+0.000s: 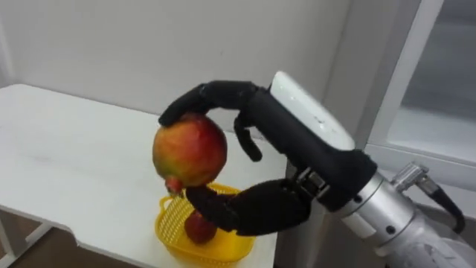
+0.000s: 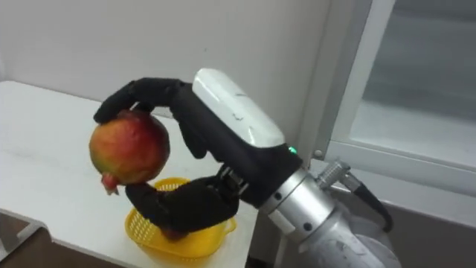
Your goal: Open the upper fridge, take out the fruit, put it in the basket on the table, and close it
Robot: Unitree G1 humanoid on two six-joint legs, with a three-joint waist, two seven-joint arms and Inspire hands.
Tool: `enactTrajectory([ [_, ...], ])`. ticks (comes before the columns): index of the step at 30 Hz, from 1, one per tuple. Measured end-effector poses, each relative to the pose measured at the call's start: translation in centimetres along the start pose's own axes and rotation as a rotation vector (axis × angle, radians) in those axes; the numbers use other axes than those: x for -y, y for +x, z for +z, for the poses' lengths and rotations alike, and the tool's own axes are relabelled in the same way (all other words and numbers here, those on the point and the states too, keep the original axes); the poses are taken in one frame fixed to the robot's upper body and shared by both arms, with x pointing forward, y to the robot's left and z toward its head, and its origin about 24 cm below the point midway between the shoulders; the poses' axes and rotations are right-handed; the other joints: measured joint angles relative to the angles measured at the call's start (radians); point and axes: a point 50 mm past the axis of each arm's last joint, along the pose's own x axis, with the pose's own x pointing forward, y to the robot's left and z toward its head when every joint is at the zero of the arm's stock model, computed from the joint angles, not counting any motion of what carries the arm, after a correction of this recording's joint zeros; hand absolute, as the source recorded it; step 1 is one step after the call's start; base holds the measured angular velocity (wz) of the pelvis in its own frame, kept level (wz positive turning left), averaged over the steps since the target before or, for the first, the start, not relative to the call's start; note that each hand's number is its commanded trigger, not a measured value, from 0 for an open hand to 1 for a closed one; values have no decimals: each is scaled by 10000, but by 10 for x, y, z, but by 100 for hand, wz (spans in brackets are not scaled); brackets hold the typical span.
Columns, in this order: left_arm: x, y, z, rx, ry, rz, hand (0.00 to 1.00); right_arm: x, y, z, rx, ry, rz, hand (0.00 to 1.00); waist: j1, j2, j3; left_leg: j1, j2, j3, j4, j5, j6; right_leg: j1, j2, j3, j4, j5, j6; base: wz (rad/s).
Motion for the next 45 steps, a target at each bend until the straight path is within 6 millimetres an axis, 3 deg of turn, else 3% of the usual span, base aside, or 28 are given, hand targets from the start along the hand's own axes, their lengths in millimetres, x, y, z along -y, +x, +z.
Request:
enactTrajectory([
  [3, -1, 0, 1, 3, 194, -15, 0, -8, 0, -10, -468, 2, 551, 100, 58, -79, 49, -244, -20, -231, 152, -6, 1, -73, 1, -198, 4, 0, 1, 19],
  [6, -1, 0, 1, -17, 204, -50, 0, -16, -4, -34, -1544, -184, 927, 100, 309, -111, 71, -272, -34, -228, 128, -8, 3, -82, -6, -264, 10, 0, 0, 4],
  [11, -7, 0, 3, -18, 276, 100, 0, -30, -21, -83, -3946, -297, 1379, 100, 490, -274, 93, -523, -81, -505, 333, -9, 1, -125, -19, -501, 14, 0, 0, 16],
  [16, -8, -1, 3, -26, 321, 109, 0, -39, -39, -113, -5488, -141, 1624, 100, 648, -397, 68, -665, -133, -737, 518, -7, -1, -180, -80, -554, 3, 1, 0, 13],
  [19, -9, -1, 2, -81, 321, 22, 0, -43, -50, -127, -6242, -72, 1494, 100, 826, -396, 134, -661, -160, -783, 540, -6, 1, -156, -100, -606, -11, -1, 2, 2],
  [25, -11, 0, 5, -78, 351, 39, 0, -51, -61, -140, -6958, -114, 1205, 100, 1033, -450, 147, -804, -187, -853, 481, -6, 4, -234, -129, -803, -10, -10, 18, 3],
  [32, -11, -1, 4, -68, 279, 53, 0, -47, -63, -146, -7226, -342, 745, 100, 1115, -629, 100, -897, -222, -985, 597, -4, 6, -219, -147, -883, -14, -16, 28, 8],
  [35, -12, -1, 5, -59, 287, 119, 0, -50, -65, -150, -7439, -388, 754, 100, 1126, -685, 126, -909, -229, -1037, 634, -4, 6, -197, -152, -963, -19, -16, 28, 8],
  [40, -12, -1, 4, -116, 282, 214, 0, -51, -69, -156, -7720, -504, 658, 100, 1139, -618, 178, -936, -227, -1047, 620, -4, 6, -200, -150, -965, -19, -17, 29, 0],
  [44, -12, -1, 2, -286, 252, 260, 0, -51, -70, -157, -7819, -506, 663, 100, 1144, -631, 167, -1002, -222, -1047, 563, -7, 2, -230, -95, -1046, -20, -20, 33, 0],
  [45, -12, -1, 2, -294, 250, 257, 0, -52, -71, -157, -7825, -508, 667, 89, 1149, -631, 166, -1006, -222, -1048, 571, -7, 1, -229, -96, -1047, -20, -20, 33, 0],
])
